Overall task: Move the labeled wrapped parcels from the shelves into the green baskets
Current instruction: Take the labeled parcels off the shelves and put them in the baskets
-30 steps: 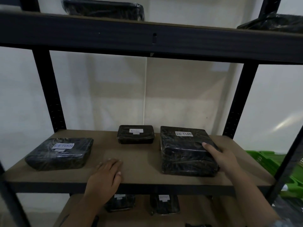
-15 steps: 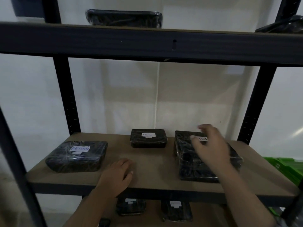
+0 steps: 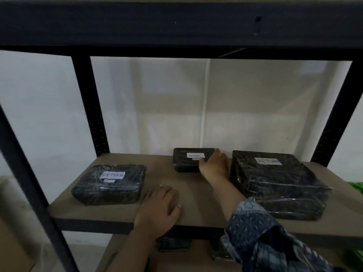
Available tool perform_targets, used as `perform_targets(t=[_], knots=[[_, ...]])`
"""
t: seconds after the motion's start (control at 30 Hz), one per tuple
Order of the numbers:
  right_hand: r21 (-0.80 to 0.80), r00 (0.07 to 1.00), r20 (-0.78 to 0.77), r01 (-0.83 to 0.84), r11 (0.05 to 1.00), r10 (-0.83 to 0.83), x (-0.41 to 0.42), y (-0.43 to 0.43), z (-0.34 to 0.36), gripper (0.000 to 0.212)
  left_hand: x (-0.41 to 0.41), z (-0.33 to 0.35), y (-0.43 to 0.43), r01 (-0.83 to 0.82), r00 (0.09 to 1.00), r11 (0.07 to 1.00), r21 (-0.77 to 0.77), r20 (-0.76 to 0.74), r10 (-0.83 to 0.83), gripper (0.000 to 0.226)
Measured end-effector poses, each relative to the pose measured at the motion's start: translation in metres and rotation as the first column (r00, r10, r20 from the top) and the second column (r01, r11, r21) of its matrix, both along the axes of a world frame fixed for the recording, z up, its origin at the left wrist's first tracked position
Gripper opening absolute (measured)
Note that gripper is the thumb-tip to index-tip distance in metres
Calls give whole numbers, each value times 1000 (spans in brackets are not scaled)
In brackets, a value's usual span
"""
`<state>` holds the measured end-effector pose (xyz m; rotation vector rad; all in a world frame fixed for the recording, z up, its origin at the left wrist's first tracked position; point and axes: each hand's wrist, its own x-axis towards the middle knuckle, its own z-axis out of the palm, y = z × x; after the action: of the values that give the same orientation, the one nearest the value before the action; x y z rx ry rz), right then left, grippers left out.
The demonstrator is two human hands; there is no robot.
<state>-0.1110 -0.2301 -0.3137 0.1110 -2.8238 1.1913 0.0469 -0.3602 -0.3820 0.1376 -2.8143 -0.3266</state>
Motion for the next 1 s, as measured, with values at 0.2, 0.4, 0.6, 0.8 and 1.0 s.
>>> perform_targets(t=[0.2,0.4,0.6,0.8,1.0], knots=[[-38,982,162,101,994,-94,-23,-8,-6,64,-1,1,-1,-5,1000,1000,-28,24,6,76],[-162,994,99,66,985,-50,-15,-2,-11,78,-2,-2,-3,-6,1000,1000,-17,4,6,75],[-234,998,-69,-10,972,-6,1,9,-28,64,-2,-2,-2,-12,1000,1000,-27,-9,12,75],[-274,991,-136,-52,960,14,6,16,-36,68,-3,-3,-2,-13,1000,1000,-27,-12,13,75],[-337,985,-158,-114,935,63,11,18,-36,71,-3,-1,-1,-10,1000,1000,-14,4,10,77]])
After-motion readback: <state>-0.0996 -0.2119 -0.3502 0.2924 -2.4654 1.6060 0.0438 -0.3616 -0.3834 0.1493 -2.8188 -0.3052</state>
